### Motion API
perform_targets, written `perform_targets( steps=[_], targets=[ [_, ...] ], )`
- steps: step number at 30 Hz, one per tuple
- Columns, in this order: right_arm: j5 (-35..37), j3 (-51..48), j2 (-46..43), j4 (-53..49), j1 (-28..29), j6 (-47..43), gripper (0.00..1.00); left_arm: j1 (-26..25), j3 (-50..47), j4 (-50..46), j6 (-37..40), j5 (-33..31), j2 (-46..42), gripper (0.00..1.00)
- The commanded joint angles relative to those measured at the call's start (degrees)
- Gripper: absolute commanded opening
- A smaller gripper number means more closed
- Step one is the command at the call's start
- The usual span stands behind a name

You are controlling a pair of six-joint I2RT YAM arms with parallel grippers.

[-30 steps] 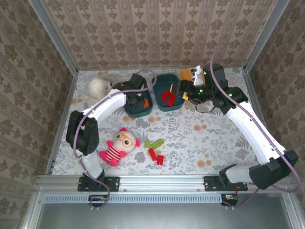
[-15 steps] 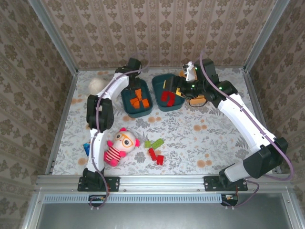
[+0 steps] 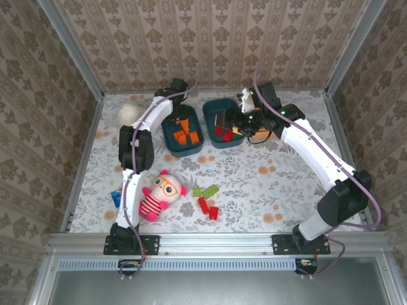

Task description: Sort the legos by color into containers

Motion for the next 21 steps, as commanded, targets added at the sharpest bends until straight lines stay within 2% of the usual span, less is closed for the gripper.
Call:
perform_targets(
  steps=[1, 3, 8, 13, 18, 21],
  targets=[
    [2.0, 1.2, 1.5, -6.7, 2.5, -5.1, 0.76, 0.6, 0.4, -1.7, -1.2, 1.5, -1.8, 0.47],
    [3.1, 1.0, 2.3, -8.2, 4.4, -6.4, 0.76, 0.6, 0.0, -1.5, -1.4, 1.6, -3.5, 0.53],
    [6.7, -0.6, 2.8, -9.3, 8.0, -6.2, 0.75, 0.4, -1.2, -0.9, -1.7, 2.4, -9.1, 0.58],
    [12.6, -0.7, 4.0, -11.7, 11.0, 0.1, 0.70, -0.4, -8.1, 3.5, -3.0, 3.5, -19.3, 0.65],
    [15.1, -2.1, 8.3, -15.1, 14.5, 13.3, 0.64, -3.2, -23.9, 12.2, -3.9, 6.5, -33.7, 0.70],
    [16.4, -3.5, 11.0, -15.7, 17.0, 20.5, 0.64, -4.2, -36.1, 17.1, -3.9, 11.0, -43.7, 0.71]
  ],
)
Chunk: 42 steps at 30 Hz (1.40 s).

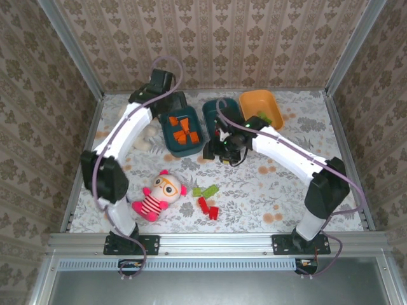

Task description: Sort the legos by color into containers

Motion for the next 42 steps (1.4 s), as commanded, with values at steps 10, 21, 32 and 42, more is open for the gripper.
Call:
perform_targets(
  steps=[10, 21, 32, 42],
  targets=[
    [1.9, -9.7, 7.3, 3.6, 6.4, 38.5, 0.64, -7.3, -36.4, 0.3, 0.3, 15.6, -38.0, 0.77],
    [2.3, -10.3, 13.9, 9.8, 8.1, 51.9, 0.63, -8.9, -47.2, -6.7, 0.8, 22.8, -58.2, 0.81],
    [2.9, -12.6, 16.7, 13.4, 8.2, 55.6, 0.50, -9.0, -46.9, -7.2, 1.2, 24.1, -59.2, 0.80],
    [6.5, -14.7, 15.1, 15.9, 7.5, 54.6, 0.30, -9.4, -47.3, -6.3, 0.8, 24.3, -58.2, 0.80]
  ],
)
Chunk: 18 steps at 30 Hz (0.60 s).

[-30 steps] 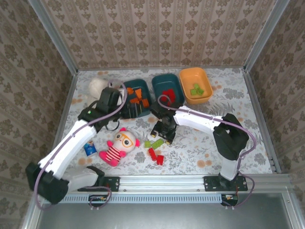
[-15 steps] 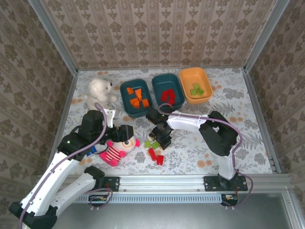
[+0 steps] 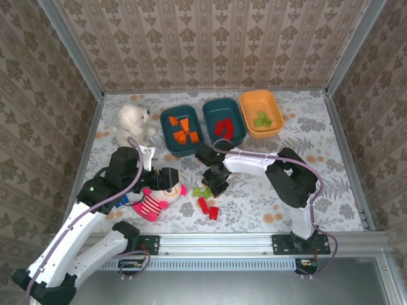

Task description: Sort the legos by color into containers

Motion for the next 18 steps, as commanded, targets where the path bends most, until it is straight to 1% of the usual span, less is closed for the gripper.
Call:
perform_targets(
  steps=[1, 4, 7, 11, 12, 15, 18],
  targets=[
    [5.5, -1.8, 0.6, 3.0, -0.7, -0.9, 0.30, -0.7, -0.9, 0.5, 0.3, 1.2, 0.6, 0.80],
    [9.6, 0.6, -3.0, -0.6, -2.1, -4.9, 0.29, -1.4, -1.4, 1.3, 0.4, 1.0, 1.6, 0.80],
    [14.1, 3.7, -7.7, -5.7, -4.8, -10.5, 0.29, -2.5, -1.4, 3.2, 0.3, 0.9, 3.8, 0.80],
    [19.8, 7.8, -13.3, -11.0, -11.1, -20.5, 0.29, -3.7, 0.1, 8.9, -0.9, 1.0, 9.4, 0.80],
    [20.6, 8.8, -14.0, -11.5, -12.9, -23.1, 0.27, -3.7, 0.7, 10.7, -1.5, 1.1, 10.9, 0.80],
    [22.7, 14.6, -13.0, -12.7, -19.6, -33.4, 0.27, -3.5, 3.5, 16.6, -4.0, 0.6, 16.8, 0.81],
    [23.2, 21.3, -8.9, -12.2, -25.5, -41.8, 0.27, -3.3, 7.4, 20.6, -5.1, 0.6, 23.0, 0.81]
  ],
)
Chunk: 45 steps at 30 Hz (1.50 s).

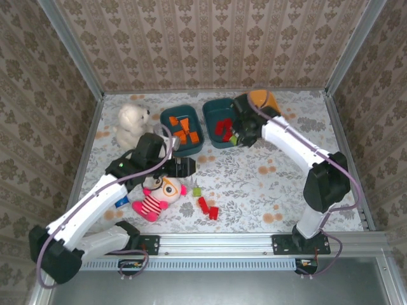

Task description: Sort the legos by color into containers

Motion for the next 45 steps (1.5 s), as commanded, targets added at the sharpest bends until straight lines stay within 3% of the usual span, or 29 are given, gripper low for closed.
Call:
perform_targets(
  steps=[1, 3, 9, 13, 19, 23, 27, 37, 39, 45],
  targets=[
    [3.0, 6.6, 5.0, -2.8, -5.7, -14.0, 0.27, 0.2, 5.9, 8.7, -2.2, 0.5, 5.0, 0.81],
    [-1.0, 11.9, 10.0, -0.8, -9.7, -16.8, 0.27, 0.3, 8.9, 9.6, -1.8, 0.5, 8.9, 0.81],
    [-4.6, 37.2, 30.4, -7.2, -16.1, -24.7, 0.27, 0.5, 16.6, 7.9, -0.5, -0.6, 16.8, 0.81],
    [-10.6, 52.2, 42.9, -10.3, -19.6, -24.7, 0.28, 0.4, 18.7, 7.4, -0.5, -1.4, 19.5, 0.80],
    [-18.3, 54.7, 49.6, -2.9, -23.1, -22.8, 0.31, 0.0, 19.0, 6.8, -1.2, -2.8, 20.8, 0.80],
    [-19.9, 55.9, 51.3, -2.6, -23.6, -23.2, 0.46, -0.4, 18.2, 6.0, -1.5, -3.1, 20.6, 0.80],
    [-20.3, 55.8, 50.8, -3.2, -23.6, -23.2, 0.59, -0.6, 17.4, 5.1, -1.8, -3.5, 19.9, 0.80],
    [-18.6, 52.4, 40.2, -2.2, -21.6, -26.0, 0.60, -1.3, 15.7, -1.5, -2.5, -4.8, 18.4, 0.81],
    [-17.9, 46.2, 34.1, 0.6, -20.5, -27.5, 0.60, -2.1, 14.3, -4.1, -3.2, -5.0, 17.6, 0.82],
    [-17.3, 11.3, 8.4, 19.0, -13.3, -31.4, 0.60, -7.8, 6.0, -10.7, -8.6, -4.9, 15.8, 0.83]
  ],
)
